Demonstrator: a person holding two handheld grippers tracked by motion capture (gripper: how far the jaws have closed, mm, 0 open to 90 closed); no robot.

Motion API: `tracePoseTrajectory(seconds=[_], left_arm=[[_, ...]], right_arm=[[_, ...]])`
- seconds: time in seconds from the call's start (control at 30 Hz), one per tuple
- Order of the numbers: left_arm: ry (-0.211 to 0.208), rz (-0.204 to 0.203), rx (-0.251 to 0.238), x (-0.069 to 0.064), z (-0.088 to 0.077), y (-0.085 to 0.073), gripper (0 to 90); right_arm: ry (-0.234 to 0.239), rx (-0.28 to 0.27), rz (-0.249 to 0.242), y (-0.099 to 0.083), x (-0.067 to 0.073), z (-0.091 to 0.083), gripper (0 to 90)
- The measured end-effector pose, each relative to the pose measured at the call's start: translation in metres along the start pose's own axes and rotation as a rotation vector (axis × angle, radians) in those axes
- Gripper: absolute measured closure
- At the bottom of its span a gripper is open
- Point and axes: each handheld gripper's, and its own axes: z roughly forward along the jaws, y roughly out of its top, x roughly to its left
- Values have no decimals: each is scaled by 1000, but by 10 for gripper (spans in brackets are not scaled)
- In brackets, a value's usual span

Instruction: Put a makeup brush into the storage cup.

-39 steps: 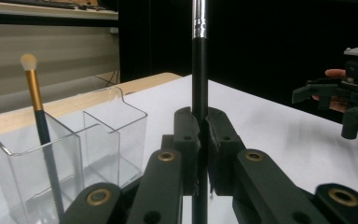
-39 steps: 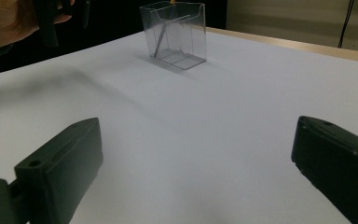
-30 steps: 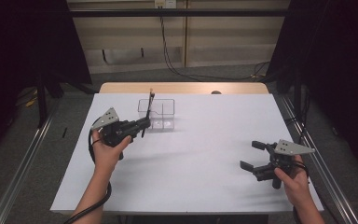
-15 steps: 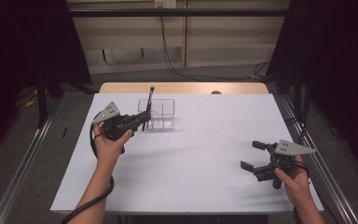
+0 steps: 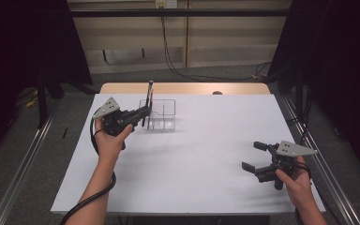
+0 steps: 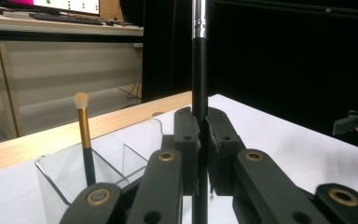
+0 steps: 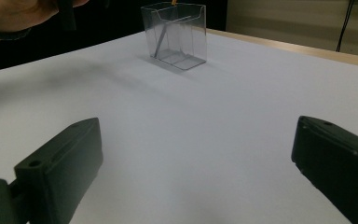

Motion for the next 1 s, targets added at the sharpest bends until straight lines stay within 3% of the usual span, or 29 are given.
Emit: tracePoseTrajectory(seconds=[1.0], left_arm=[[59, -34, -27, 19, 15, 9, 842]], right_arm=[[1, -6, -10, 0, -1, -1, 18]])
